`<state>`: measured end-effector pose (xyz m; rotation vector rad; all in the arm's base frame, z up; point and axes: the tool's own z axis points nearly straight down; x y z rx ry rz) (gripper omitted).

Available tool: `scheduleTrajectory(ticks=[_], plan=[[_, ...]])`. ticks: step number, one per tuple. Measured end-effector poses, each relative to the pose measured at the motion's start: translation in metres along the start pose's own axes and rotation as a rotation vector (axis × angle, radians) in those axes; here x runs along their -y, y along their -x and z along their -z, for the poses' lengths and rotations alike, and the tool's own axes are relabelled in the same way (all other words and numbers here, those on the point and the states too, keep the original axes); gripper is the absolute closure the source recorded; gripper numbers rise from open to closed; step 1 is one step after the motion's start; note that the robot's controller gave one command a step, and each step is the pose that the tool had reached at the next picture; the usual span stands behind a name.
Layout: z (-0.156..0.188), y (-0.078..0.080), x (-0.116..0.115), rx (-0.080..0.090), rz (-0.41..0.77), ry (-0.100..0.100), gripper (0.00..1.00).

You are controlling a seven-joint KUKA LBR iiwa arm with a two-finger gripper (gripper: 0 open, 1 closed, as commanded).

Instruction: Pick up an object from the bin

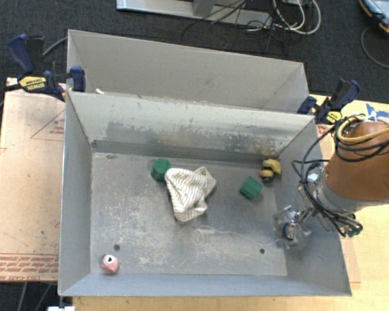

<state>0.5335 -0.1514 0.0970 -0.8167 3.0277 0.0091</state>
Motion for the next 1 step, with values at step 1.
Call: scheduleTrajectory(ticks=[1], plan=[[0.0053, -0.0001, -0.0005, -0.001, 0.0, 0.001, 1.0]])
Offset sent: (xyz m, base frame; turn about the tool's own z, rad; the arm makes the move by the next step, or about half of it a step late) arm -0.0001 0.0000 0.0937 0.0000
